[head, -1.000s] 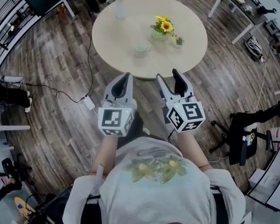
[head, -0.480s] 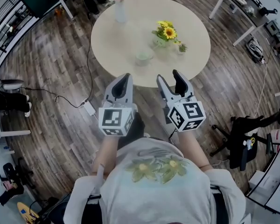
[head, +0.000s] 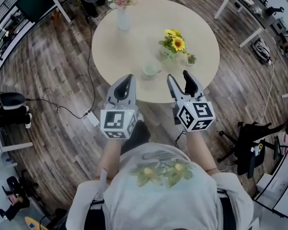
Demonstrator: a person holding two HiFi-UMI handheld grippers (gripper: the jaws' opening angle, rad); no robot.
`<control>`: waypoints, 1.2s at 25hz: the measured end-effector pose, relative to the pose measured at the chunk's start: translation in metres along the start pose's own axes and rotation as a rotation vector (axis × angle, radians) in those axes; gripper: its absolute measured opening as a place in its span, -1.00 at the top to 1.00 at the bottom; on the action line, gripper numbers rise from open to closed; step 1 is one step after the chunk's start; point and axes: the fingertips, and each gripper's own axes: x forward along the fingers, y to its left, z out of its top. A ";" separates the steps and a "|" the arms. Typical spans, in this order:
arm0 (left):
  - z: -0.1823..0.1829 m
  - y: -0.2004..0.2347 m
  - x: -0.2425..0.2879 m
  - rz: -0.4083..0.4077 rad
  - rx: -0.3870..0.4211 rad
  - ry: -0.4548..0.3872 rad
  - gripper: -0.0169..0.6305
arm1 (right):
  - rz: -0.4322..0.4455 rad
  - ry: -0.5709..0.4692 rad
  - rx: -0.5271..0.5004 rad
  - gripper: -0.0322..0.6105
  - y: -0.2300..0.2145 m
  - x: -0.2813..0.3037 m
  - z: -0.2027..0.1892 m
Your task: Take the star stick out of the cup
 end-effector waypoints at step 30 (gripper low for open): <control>-0.018 0.088 0.121 -0.129 -0.012 0.105 0.94 | -0.234 0.177 0.155 0.11 -0.082 0.110 -0.075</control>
